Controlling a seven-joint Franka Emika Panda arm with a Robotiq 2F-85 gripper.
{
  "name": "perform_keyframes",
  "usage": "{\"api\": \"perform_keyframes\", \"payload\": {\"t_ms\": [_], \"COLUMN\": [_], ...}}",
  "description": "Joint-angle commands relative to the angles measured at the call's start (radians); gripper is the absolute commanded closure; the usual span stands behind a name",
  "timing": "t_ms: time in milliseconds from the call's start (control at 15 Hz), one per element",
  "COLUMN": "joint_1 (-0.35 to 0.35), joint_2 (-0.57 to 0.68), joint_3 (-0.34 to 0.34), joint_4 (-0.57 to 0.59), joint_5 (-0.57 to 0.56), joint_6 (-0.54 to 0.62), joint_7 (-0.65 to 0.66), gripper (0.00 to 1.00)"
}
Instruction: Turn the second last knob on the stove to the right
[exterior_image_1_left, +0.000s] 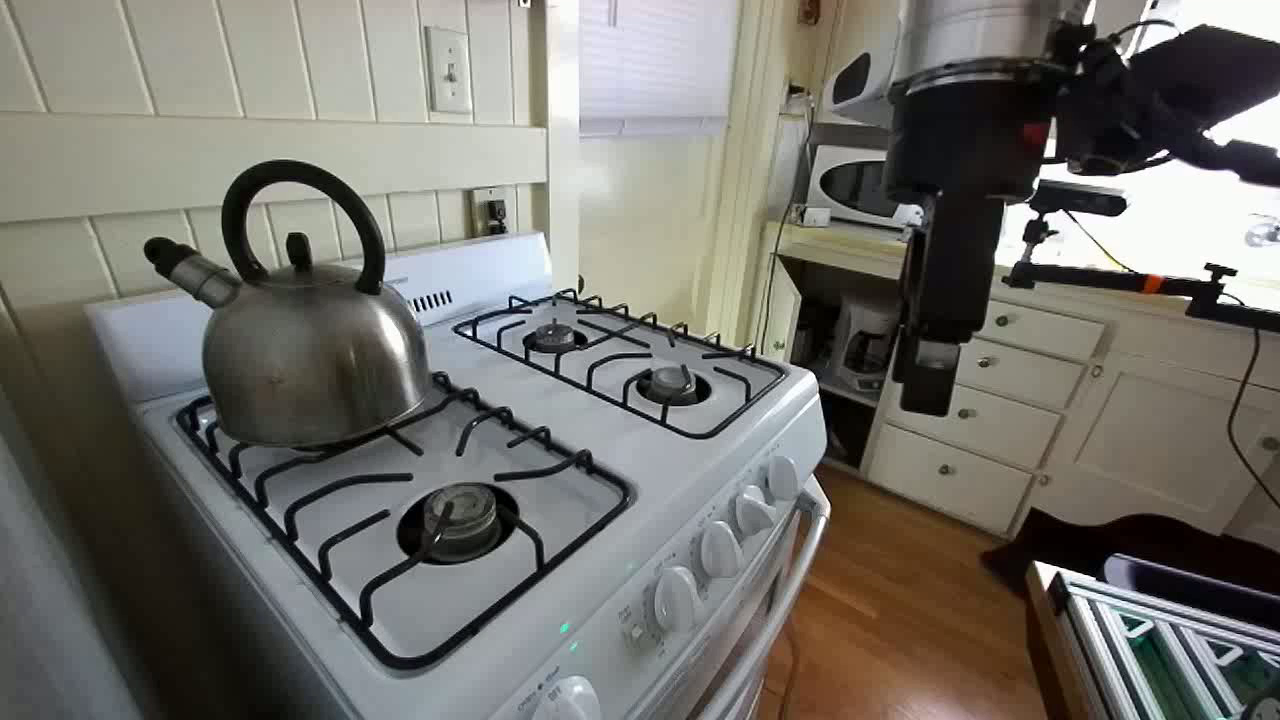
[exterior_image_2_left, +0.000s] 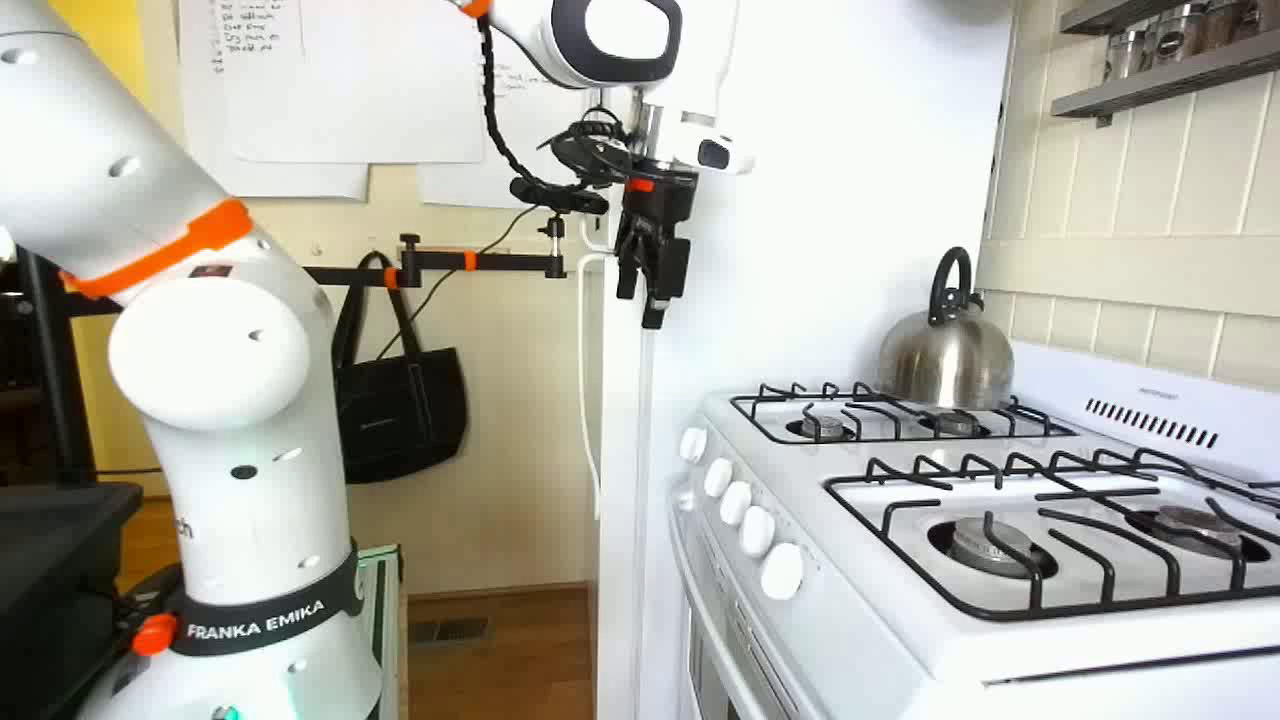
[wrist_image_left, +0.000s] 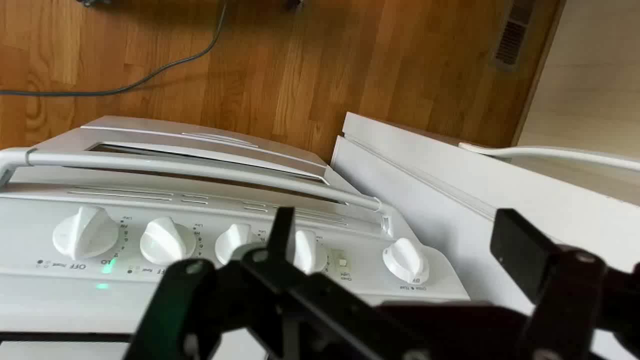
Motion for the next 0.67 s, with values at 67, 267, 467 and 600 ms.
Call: {"api": "perform_keyframes", "payload": {"t_ms": [67,267,467,600], "joint_1": [-0.02,-0.026,-0.028,-0.029], "joint_2": [0.001,-0.004,0.001,0.001], "joint_3": [0.016,0.019,0.021,0.022], "joint_4": [0.002,-0.001,0.002,0.002], "joint_5": [0.009,0.005,0.007,0.007], "joint_6": [-0.005,0.005,-0.003,-0.003], "joint_7": [-0.009,0.0,-0.007,-0.007], "gripper": [0.0,0.0,0.0,0.0]}}
